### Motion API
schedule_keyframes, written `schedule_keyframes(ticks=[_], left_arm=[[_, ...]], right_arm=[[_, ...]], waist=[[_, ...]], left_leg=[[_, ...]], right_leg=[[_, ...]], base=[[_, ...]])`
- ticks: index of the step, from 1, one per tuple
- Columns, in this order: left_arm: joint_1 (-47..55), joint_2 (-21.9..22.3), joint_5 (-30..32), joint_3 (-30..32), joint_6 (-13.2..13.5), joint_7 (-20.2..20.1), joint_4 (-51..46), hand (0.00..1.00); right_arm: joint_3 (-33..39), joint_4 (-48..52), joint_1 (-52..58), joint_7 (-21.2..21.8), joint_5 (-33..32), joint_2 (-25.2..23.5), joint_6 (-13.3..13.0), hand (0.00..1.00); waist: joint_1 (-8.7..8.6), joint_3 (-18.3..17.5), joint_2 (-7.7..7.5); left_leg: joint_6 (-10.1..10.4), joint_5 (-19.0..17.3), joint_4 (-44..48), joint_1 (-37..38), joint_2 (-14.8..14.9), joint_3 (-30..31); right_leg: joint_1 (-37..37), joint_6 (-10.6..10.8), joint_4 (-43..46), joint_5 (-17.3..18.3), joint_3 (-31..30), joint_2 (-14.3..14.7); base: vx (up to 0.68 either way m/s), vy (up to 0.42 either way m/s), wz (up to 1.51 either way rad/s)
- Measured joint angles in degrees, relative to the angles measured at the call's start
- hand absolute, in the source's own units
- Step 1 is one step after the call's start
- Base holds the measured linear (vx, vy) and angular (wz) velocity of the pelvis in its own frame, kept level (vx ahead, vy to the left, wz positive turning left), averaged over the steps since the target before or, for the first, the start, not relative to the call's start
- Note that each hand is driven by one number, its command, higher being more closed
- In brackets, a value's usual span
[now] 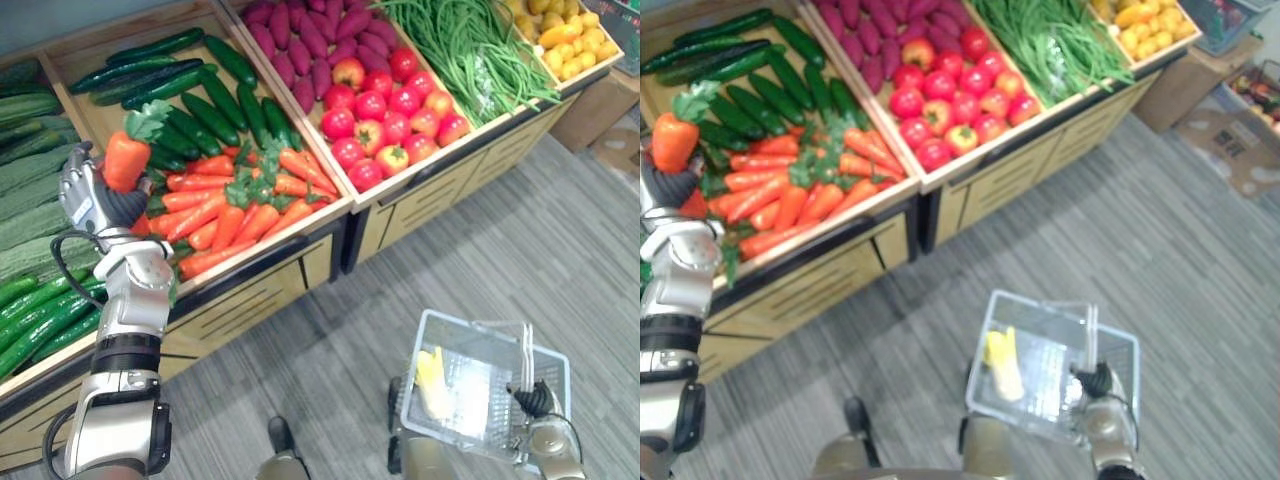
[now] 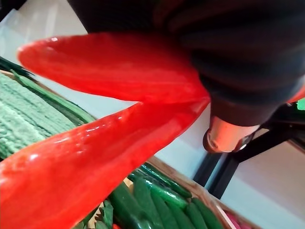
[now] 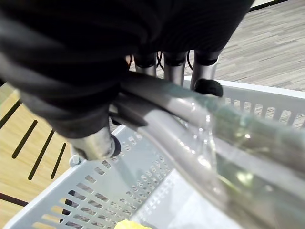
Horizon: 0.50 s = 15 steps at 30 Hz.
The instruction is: Pick vegetable in the basket
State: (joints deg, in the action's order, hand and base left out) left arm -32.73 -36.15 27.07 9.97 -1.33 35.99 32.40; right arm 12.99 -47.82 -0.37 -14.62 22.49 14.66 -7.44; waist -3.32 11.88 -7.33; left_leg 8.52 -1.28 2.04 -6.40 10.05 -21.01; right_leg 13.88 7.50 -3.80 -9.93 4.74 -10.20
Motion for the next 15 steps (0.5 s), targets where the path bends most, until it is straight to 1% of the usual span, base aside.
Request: schedule_keyframes(ticks=[3,5,10,12,15], left_arm=[[-0.3,0.1,-1.7,0.4,0.1,0.5,0.0,1.00],[-1.1,0.6,-3.9,2.0,0.1,1.7,0.1,1.00],[-1.2,0.7,-4.4,2.2,0.3,1.9,0.1,1.00],[-1.2,0.7,-3.2,2.1,0.6,1.9,0.1,1.00],[-1.5,0.7,1.5,1.0,0.6,1.7,0.1,1.00]], right_arm=[[0.0,0.2,0.0,0.0,0.0,0.0,-0.1,1.00],[-0.1,0.3,0.0,0.0,0.0,0.0,-0.1,1.00],[-0.1,0.4,0.1,-0.1,0.0,0.0,-0.1,1.00],[-0.1,0.4,0.2,-0.1,0.0,0.0,-0.1,1.00],[-0.1,0.4,0.2,-0.1,0.0,0.0,-0.3,1.00]], waist=[[-0.05,0.0,-0.48],[-0.57,0.0,-0.92],[-1.24,0.1,-1.18],[-1.23,0.1,-1.18],[-1.17,0.1,-1.19]], left_leg=[[0.0,0.0,-0.2,0.4,-0.2,-0.4],[0.0,0.0,-0.2,0.5,-0.2,-0.4],[0.0,0.0,-0.3,0.6,-0.3,-0.6],[0.0,0.0,-0.4,0.7,-0.3,-0.6],[0.0,0.0,-0.4,0.7,-0.3,-0.6]], right_leg=[[-0.1,0.1,0.0,-0.1,-0.4,-0.1],[-0.1,0.1,0.0,-0.1,-0.5,-0.1],[-0.1,0.1,0.0,-0.1,-0.6,-0.1],[-0.1,0.1,0.0,-0.1,-0.7,-0.1],[-0.1,0.1,-0.1,-0.1,-0.7,-0.1]], base=[[-0.01,0.020,-0.06],[0.00,0.000,0.00],[0.00,0.003,-0.01],[0.00,0.000,0.00],[0.00,0.000,0.00]])
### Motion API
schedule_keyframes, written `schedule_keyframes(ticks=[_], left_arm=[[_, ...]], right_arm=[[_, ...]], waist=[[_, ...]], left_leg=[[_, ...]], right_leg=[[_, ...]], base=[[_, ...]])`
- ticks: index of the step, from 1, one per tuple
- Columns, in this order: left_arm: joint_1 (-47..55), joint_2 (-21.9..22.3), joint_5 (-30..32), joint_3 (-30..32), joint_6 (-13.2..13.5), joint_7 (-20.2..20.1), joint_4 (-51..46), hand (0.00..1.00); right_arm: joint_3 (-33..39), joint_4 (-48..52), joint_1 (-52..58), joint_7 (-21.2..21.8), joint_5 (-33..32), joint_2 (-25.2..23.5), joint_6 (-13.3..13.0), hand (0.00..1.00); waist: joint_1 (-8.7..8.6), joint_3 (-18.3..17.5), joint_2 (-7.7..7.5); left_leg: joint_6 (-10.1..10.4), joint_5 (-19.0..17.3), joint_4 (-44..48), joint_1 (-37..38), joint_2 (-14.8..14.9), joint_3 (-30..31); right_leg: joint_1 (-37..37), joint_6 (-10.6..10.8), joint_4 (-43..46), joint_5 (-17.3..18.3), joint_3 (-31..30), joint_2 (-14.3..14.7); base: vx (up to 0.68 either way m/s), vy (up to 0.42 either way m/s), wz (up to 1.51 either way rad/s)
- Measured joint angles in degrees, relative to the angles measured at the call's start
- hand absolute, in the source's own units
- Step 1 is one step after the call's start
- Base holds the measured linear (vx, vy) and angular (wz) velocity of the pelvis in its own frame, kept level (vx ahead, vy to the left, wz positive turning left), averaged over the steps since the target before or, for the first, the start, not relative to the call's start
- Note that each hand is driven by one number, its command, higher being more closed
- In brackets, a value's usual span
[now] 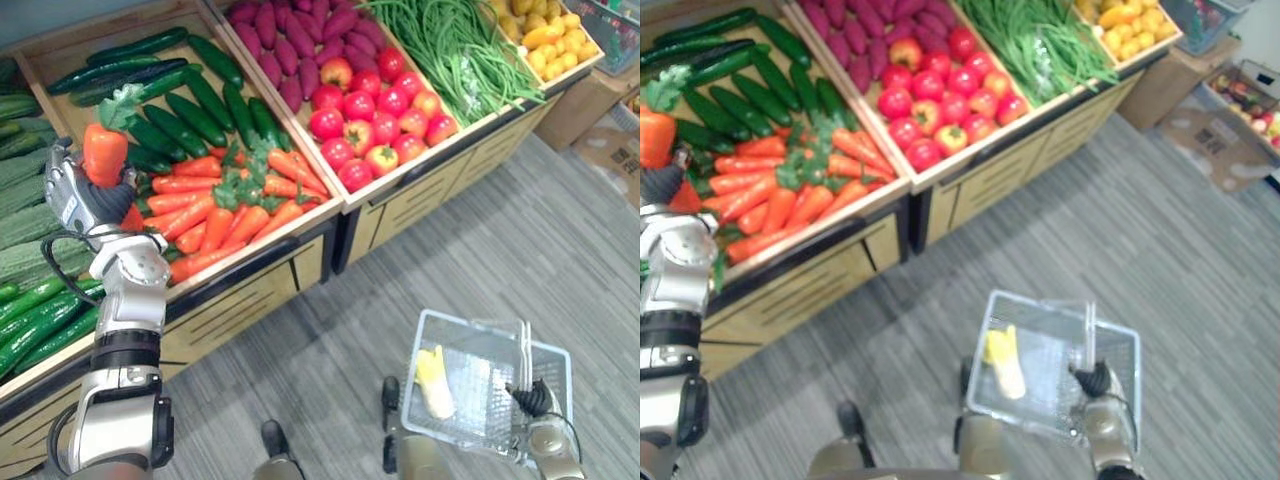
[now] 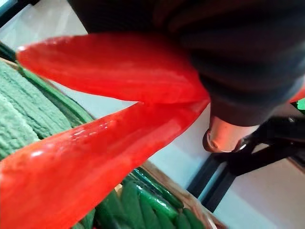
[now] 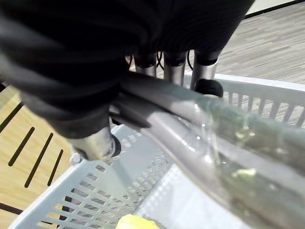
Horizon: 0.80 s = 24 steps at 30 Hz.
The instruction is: Pick vegetable in the basket
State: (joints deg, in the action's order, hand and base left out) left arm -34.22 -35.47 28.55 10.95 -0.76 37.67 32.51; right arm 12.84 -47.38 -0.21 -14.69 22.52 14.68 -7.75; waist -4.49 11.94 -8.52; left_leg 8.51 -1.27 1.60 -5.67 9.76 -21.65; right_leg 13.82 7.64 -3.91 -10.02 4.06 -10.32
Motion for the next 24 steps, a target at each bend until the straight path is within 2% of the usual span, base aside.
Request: schedule_keyframes(ticks=[5,9,11,15,17,24], left_arm=[[-2.7,-1.4,8.8,-5.6,0.0,-2.0,-0.1,1.00],[-5.3,-2.0,12.5,-9.1,0.2,-2.9,-0.2,1.00],[-6.2,-2.0,12.1,-9.5,0.2,-3.0,-0.3,1.00],[-6.3,-1.8,3.8,-8.4,0.6,-2.2,-1.8,1.00],[-6.5,-0.9,-2.1,-5.8,1.2,-0.7,-3.1,1.00],[-6.4,3.6,-14.2,2.1,3.1,3.6,-5.7,1.00]], right_arm=[[-0.3,0.2,0.0,0.0,0.0,0.0,-0.1,1.00],[-0.4,0.4,0.2,0.0,0.0,0.0,-0.1,1.00],[-0.4,0.5,0.2,0.0,0.0,0.0,-0.1,1.00],[-0.4,0.9,0.2,0.0,0.0,0.0,-0.1,1.00],[-0.4,1.5,0.3,0.0,0.1,0.0,0.0,1.00],[-0.4,1.6,0.5,0.0,0.2,0.0,0.1,1.00]], waist=[[-0.01,0.0,0.00],[-0.14,0.0,0.01],[-0.20,0.0,0.01],[-0.16,0.0,0.01],[-0.25,0.0,0.01],[-0.12,0.0,0.00]], left_leg=[[0.0,0.0,0.0,0.0,0.0,0.0],[0.0,0.0,0.0,0.1,0.0,-0.1],[0.0,0.0,0.0,0.3,0.0,-0.3],[0.0,0.0,-0.3,1.0,-0.2,-1.0],[0.0,0.0,-0.4,1.2,-0.2,-1.1],[0.0,0.0,-0.6,2.3,-0.3,-1.2]], right_leg=[[0.0,0.0,0.0,0.0,0.0,0.0],[0.0,0.0,0.0,0.0,-0.1,0.0],[0.0,0.0,0.0,0.0,-0.3,0.0],[-0.2,0.1,0.0,-0.1,-0.9,0.0],[-0.2,0.1,0.0,-0.1,-1.2,0.0],[-1.2,0.1,0.0,-0.1,-1.2,0.0]], base=[[0.00,0.000,0.00],[0.00,0.000,0.00],[-0.01,0.017,-0.04],[0.00,0.018,-0.08],[-0.01,0.018,-0.04],[0.00,0.003,0.00]])
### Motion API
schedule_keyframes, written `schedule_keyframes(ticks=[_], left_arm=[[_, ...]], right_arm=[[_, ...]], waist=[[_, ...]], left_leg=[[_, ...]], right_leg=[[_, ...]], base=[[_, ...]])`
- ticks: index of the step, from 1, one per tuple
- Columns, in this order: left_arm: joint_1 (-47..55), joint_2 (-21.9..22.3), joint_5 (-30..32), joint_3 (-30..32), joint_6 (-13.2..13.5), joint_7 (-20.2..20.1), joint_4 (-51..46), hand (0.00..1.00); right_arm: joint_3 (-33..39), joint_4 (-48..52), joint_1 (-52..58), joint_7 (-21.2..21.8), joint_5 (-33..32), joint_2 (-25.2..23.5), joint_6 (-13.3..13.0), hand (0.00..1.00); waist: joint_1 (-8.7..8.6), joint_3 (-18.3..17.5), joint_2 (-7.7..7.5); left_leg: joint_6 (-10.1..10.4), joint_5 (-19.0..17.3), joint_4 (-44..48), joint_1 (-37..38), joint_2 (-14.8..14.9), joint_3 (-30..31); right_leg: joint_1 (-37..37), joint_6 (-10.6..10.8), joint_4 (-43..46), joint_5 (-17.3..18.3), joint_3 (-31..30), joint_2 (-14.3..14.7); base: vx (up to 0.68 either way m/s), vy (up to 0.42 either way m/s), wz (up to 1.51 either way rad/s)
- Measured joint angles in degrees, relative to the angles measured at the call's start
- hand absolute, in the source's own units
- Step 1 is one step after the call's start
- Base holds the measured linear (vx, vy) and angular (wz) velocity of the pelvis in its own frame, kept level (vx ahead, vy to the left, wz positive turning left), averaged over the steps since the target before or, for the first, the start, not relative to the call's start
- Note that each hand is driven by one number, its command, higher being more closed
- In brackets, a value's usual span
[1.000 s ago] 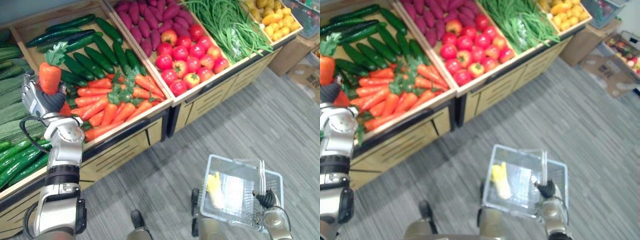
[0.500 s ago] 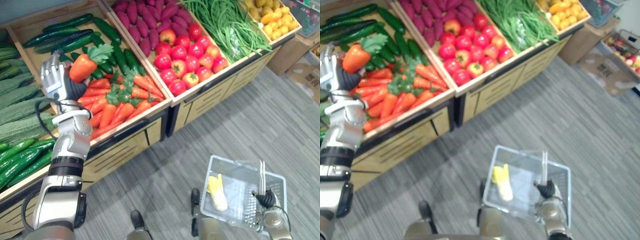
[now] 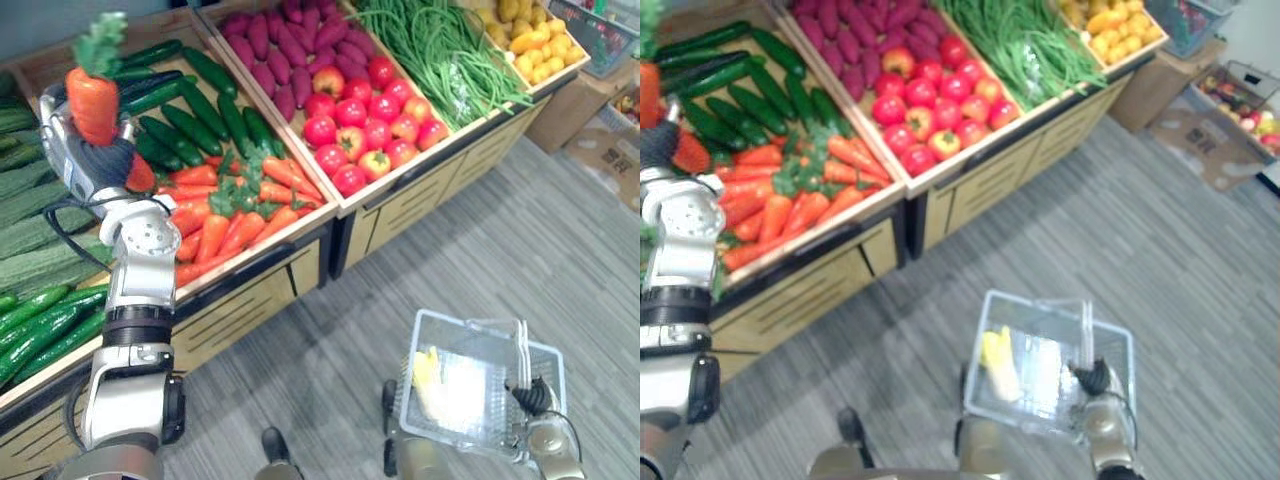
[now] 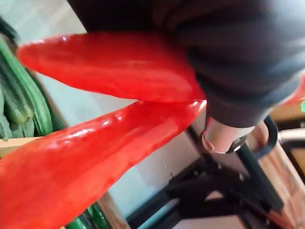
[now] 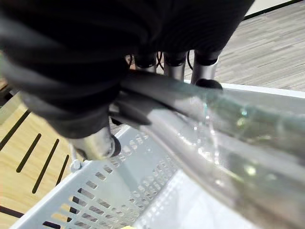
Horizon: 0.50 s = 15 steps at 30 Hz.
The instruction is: Pick vegetable in the basket
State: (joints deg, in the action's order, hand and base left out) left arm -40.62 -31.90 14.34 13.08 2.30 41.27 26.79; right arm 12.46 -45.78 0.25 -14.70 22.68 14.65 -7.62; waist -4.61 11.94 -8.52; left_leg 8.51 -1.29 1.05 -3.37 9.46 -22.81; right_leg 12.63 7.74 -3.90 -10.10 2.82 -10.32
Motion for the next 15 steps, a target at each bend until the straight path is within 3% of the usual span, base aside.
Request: schedule_keyframes(ticks=[8,15], left_arm=[[2.8,7.4,-18.3,7.1,6.0,1.8,-5.0,1.00],[10.1,15.1,-31.3,6.6,11.9,0.2,-11.6,1.00]], right_arm=[[0.0,0.4,0.3,0.0,2.2,-0.1,1.4,1.00],[0.0,2.5,1.1,0.0,2.2,-0.2,1.9,1.00]], waist=[[-0.03,0.0,0.01],[0.01,-0.4,0.14]], left_leg=[[0.0,0.0,-0.1,0.2,0.0,0.0],[0.0,0.0,-0.5,0.7,-0.1,0.4]], right_leg=[[-0.1,0.0,0.0,0.0,0.0,0.0],[-0.9,0.1,-0.2,0.0,0.5,-0.1]], base=[[0.00,0.003,0.00],[0.00,0.008,0.02]])
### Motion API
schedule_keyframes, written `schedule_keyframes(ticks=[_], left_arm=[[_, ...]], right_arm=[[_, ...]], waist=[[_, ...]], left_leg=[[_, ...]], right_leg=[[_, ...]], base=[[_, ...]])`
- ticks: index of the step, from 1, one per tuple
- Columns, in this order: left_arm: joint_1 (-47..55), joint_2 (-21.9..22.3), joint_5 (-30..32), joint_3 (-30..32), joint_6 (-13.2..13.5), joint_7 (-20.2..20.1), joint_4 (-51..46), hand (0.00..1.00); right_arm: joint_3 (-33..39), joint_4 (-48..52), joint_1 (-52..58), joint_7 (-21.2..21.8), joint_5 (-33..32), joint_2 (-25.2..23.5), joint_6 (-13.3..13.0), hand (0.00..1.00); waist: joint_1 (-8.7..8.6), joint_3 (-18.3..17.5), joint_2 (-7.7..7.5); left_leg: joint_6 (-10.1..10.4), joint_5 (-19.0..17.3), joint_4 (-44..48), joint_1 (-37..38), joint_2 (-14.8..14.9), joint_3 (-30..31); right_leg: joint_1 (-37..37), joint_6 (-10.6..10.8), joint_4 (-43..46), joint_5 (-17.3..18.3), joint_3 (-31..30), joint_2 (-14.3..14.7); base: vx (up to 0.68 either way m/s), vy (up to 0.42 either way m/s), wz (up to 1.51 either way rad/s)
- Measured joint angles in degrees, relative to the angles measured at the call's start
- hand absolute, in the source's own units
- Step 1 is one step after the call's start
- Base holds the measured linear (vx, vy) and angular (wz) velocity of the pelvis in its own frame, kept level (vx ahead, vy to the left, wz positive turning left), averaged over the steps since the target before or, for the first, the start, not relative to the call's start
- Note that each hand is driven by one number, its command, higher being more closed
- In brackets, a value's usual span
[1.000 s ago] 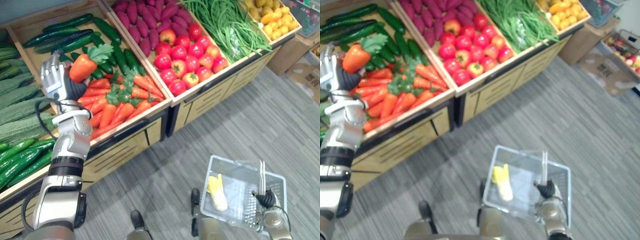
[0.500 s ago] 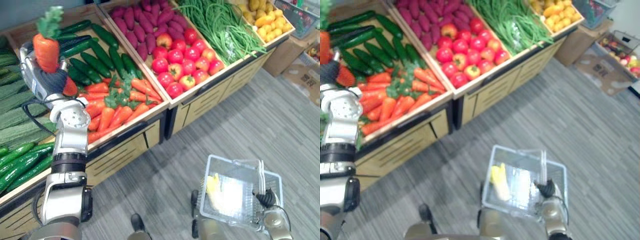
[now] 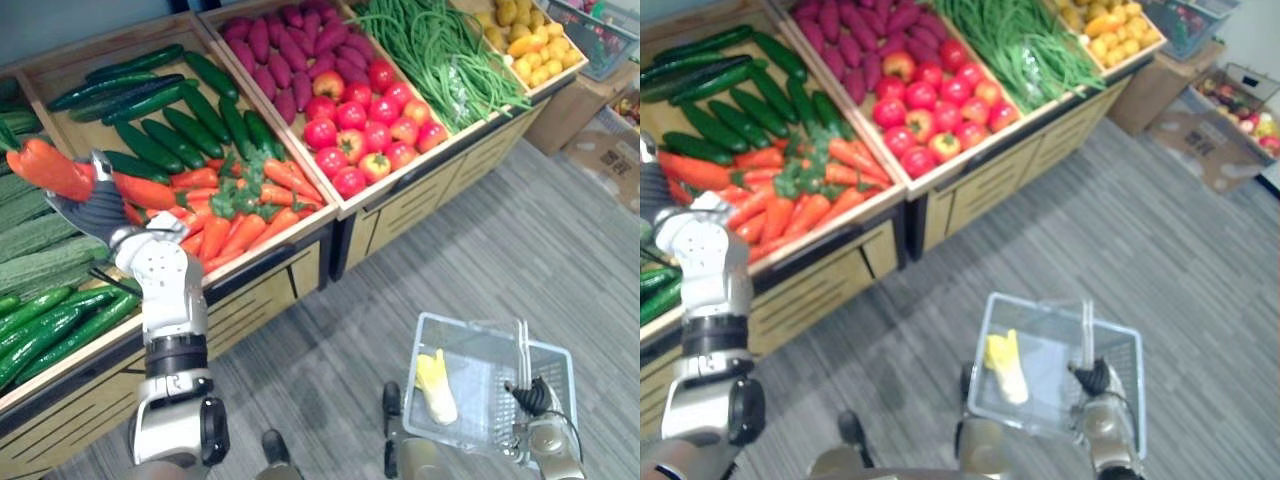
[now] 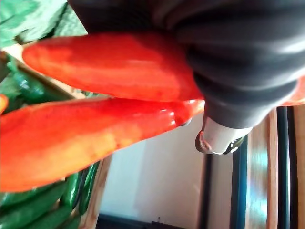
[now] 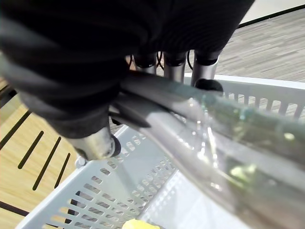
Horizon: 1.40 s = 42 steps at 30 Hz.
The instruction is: Pick vegetable in the basket
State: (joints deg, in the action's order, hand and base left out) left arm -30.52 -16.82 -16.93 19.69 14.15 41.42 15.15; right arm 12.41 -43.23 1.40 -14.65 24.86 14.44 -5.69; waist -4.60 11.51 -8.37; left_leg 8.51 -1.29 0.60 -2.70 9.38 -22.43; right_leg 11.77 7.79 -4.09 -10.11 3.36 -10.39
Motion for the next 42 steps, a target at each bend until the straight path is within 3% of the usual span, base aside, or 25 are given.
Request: schedule_keyframes(ticks=[3,9,18,25,29,33,35,37,42], left_arm=[[3.3,2.3,-4.8,-1.9,2.1,-2.7,-2.5,1.00],[5.4,3.5,-7.1,-4.2,2.9,-5.9,-3.1,1.00],[5.6,3.5,-9.4,-6.9,3.3,-8.0,-3.1,1.00],[5.6,3.5,-8.6,-8.2,3.2,-8.1,-3.1,1.00],[5.1,2.1,-1.9,-7.7,2.0,-7.3,-1.8,1.00],[0.3,-6.0,12.3,-7.7,-4.4,-5.5,9.8,1.00],[-3.2,-10.4,24.5,-7.7,-9.5,-4.5,14.9,1.00],[-4.5,-12.6,30.7,-7.6,-11.5,-3.8,17.0,1.00],[-6.4,-13.7,35.7,-7.6,-12.6,-3.8,20.1,1.00]], right_arm=[[-0.7,0.3,0.6,0.2,0.0,0.0,0.2,1.00],[-1.6,0.3,1.2,0.3,0.1,0.0,0.4,1.00],[-1.7,0.3,-1.3,0.3,0.1,1.4,1.8,1.00],[-2.3,0.3,-3.7,0.3,0.1,3.8,1.8,1.00],[-4.2,0.3,-3.9,0.3,0.1,3.8,1.8,1.00],[-4.5,0.3,-4.6,0.3,0.1,4.0,1.3,1.00],[-5.0,0.3,-5.0,0.3,0.1,4.9,0.3,1.00],[-5.1,0.3,-5.6,0.2,0.1,5.3,-0.5,1.00],[-5.1,0.5,-5.8,0.2,0.1,6.0,-1.8,1.00]], waist=[[0.03,-0.9,0.00],[-0.01,-2.3,0.29],[0.03,-3.1,0.47],[0.03,-3.8,1.71],[0.09,-3.9,1.85],[0.06,-3.9,1.84],[0.12,-3.9,1.79],[0.09,-3.9,1.79],[0.10,-3.8,1.67]], left_leg=[[0.0,0.0,0.0,0.0,0.0,0.3],[0.0,0.0,0.0,0.0,-0.1,0.9],[-0.1,0.0,0.0,0.3,-0.6,1.3],[-0.1,0.1,0.0,0.0,-0.6,1.7],[-0.3,0.2,0.0,-0.3,-0.6,2.3],[-0.3,0.4,0.0,-0.8,-0.7,2.4],[-0.4,0.7,0.0,-1.8,-0.8,2.4],[-0.5,0.8,0.0,-2.0,-0.9,2.3],[-0.5,0.8,0.0,-2.0,-0.9,2.2]], right_leg=[[-0.1,0.0,0.0,0.0,0.2,-0.1],[-0.4,0.0,0.0,0.0,0.7,-0.2],[-0.9,0.4,-0.1,-0.2,0.9,-0.8],[-0.9,0.4,-0.1,-0.2,1.2,-0.9],[-0.9,0.5,-0.1,-0.2,1.6,-0.9],[-0.4,0.5,0.0,-0.3,1.6,-1.0],[0.7,0.7,0.1,-0.4,1.5,-1.1],[0.9,0.7,0.1,-0.5,1.4,-1.1],[0.9,0.7,-0.1,-0.5,1.3,-1.1]], base=[[-0.01,0.011,0.02],[-0.01,0.005,0.04],[0.00,0.002,0.00],[0.00,0.001,0.01],[-0.01,0.010,0.06],[-0.01,0.002,0.00],[0.00,0.000,0.00],[0.00,0.000,0.00],[0.01,0.011,-0.01]])
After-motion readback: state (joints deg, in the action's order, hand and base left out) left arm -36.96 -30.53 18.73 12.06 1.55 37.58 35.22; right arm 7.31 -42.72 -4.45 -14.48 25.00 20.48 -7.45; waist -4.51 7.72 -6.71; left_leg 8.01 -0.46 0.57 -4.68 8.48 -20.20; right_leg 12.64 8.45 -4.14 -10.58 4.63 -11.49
